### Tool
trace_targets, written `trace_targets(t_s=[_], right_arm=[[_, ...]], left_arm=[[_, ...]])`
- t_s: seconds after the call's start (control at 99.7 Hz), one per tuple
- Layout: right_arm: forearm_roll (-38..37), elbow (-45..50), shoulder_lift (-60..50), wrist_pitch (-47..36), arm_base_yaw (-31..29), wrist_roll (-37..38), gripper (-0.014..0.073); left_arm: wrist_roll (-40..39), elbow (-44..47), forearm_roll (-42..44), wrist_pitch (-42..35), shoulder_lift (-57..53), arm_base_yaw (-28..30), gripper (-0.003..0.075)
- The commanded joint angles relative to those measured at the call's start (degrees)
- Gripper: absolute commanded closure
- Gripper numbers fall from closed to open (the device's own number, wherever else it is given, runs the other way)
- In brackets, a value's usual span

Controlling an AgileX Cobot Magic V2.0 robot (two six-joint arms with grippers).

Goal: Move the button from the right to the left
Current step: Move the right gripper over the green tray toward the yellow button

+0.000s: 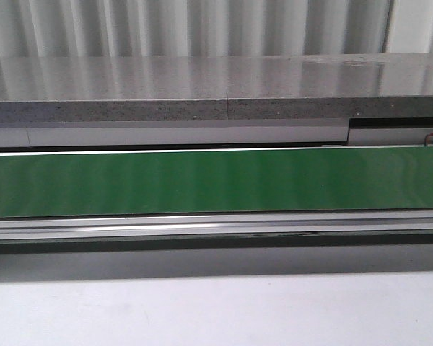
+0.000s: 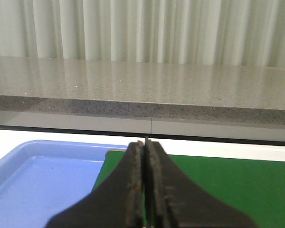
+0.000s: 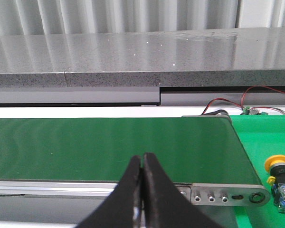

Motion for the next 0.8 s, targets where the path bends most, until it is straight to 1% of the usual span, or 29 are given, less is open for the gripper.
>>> trace_targets(t_s=[0.0,0.712,0.792], right_arm=[[0.11,-0.98,-0.86,-4.5,0.08,-0.11,0.0662],[0.11,-0.98,-0.86,-4.5,0.08,-0.11,0.0662],[0.11,-0.98,-0.86,-6.81,0.08,-0.11,0.0662]], left_arm=[[-0.47,1.41,-0.01,-4.72,-2.02,-0.51,0.074],[-0.47,1.41,-0.01,-4.72,-2.02,-0.51,0.074],[-0.47,1.41,-0.01,-4.72,-2.02,-0.51,0.074]])
